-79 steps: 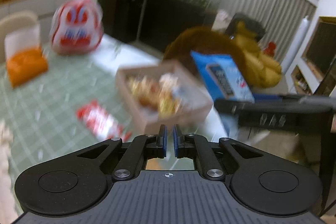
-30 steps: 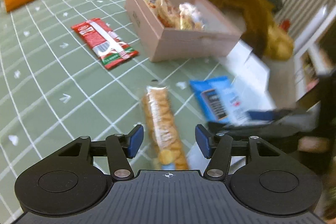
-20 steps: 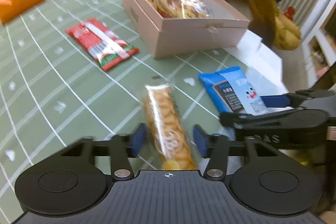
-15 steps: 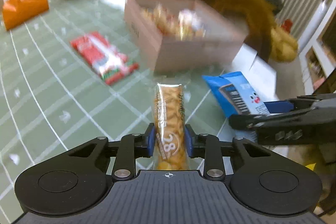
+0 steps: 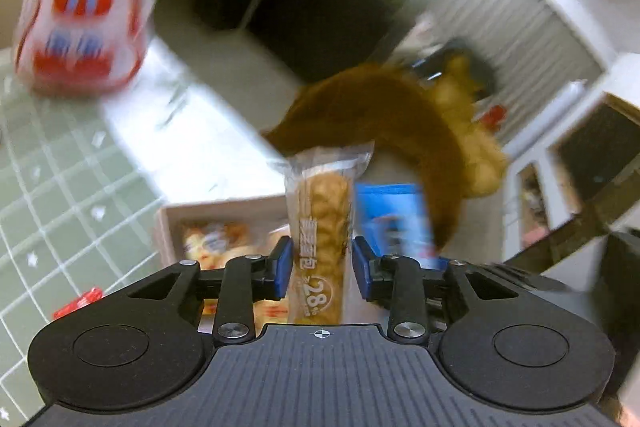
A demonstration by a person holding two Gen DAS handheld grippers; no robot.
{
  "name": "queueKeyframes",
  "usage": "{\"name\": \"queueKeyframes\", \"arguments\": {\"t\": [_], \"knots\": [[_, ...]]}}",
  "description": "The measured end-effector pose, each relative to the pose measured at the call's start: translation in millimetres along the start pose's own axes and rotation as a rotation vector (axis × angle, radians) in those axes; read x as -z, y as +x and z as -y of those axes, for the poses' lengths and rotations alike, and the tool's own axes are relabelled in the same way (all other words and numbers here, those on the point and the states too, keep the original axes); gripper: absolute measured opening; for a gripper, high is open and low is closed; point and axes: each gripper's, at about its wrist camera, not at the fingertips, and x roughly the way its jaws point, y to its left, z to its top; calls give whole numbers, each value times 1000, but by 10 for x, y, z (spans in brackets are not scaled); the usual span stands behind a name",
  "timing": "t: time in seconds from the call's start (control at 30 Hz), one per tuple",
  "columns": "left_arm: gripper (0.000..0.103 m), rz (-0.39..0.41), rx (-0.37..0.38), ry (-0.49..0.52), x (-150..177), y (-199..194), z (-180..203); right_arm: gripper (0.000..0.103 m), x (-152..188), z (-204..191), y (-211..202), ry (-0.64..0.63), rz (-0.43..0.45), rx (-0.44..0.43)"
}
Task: Organize snacks
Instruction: 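Carry biscuit stick and blue packet into the pink box, open both tools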
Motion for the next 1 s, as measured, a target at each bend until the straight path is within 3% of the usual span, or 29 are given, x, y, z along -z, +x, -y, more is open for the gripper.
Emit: {"name": "queueKeyframes", "arguments": {"t": [0.07,0.13,0.2,0.3,0.47,0.57,0.6,0.77,0.83,0.9,1.0], "knots": [[36,-26,-75,11,12,234,-128,86,52,114,138,38,-23,22],[36,-13,-95,-5,61,289,-276,86,172,202,169,50,-32,-6],[36,46,-141,-64,125,213,-488,86,276,233,196,43,-42,-41],[36,132,-274,-137,284,71,-782,85,264,184,343,48,-42,-39],[36,102,-386,-178,621,-38,-1147,85,87,82,648,137,-66,-120],[36,87,-363,-226,702,-71,-1347,85,58,-59,778,139,-115,-204],[36,84,-346,-242,793,-124,-1365,85,68,-94,765,130,-119,-196],[36,56,-300,-277,1135,-277,-1303,85,234,-167,405,88,17,29],[36,51,-290,-290,1241,-274,-1252,85,341,-134,393,98,18,108],[36,39,-290,-275,1305,-250,-1155,73,382,-93,571,144,-54,112],[36,16,-280,-227,1374,-285,-977,70,361,-268,727,86,-72,50]]}}
